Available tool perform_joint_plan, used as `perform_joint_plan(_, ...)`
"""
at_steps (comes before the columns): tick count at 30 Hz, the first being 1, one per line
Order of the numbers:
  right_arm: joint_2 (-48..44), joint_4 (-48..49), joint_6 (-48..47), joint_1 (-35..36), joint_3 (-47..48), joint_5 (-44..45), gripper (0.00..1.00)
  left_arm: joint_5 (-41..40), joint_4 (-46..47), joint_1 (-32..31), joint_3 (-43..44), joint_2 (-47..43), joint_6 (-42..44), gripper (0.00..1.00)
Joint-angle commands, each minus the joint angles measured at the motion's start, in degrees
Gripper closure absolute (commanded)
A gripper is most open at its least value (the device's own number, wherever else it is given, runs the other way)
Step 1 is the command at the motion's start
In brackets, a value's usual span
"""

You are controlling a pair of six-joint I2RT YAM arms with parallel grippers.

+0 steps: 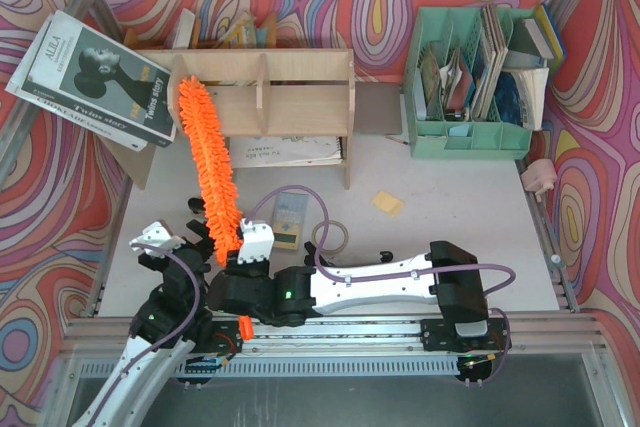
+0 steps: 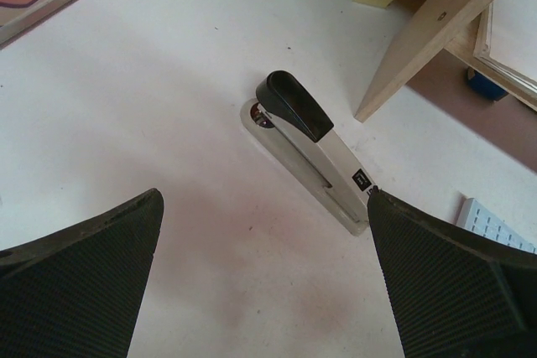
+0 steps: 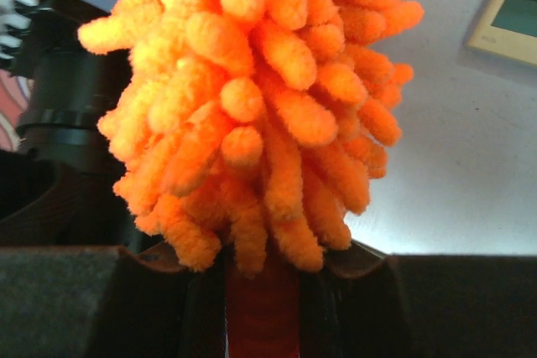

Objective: Dust the bookshelf with a duster

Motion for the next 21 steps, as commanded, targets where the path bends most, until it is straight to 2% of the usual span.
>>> perform_joint_plan(1, -0.62, -5.05, 5.99, -1.13, -0.48, 0.39, 1.00, -1.74, -1.69, -0.03, 1.06, -0.79, -0.74, 0.02)
perform_joint_plan(4, -1.88, -7.25, 7.54, -0.98, 0.17, 3.50, 1.00, -1.74, -1.76, -0.03, 1.06, -0.80, -0.74, 0.02)
perform_joint_plan(8, -5.85, -11.52, 15.22, -0.50, -3.23, 8.40, 1.00, -1.67, -1.79, -0.06, 1.06, -0.80, -0.76, 0.02)
perform_joint_plan(12, -8.31, -10.96, 17.86, -0.32, -6.34, 9.78, 1.00, -1.43, -1.56, -0.06, 1.06, -0.73, -0.57, 0.02)
perform_joint_plan(16, -6.76, -3.85, 8.45, -0.08, -4.52, 6.67, 1.00, -1.39, -1.51, -0.09, 1.05, -0.80, -0.47, 0.02)
perform_joint_plan(19, -2.87, 2.05, -2.31, 0.02, 0.07, 1.20, 1.00, -1.39, -1.52, -0.07, 1.06, -0.75, -0.49, 0.02)
perform_joint_plan(21, 0.01, 2.84, -5.48, 0.10, 3.99, -1.69, 1.00, -1.40, -1.66, -0.09, 1.06, -0.78, -0.58, 0.02)
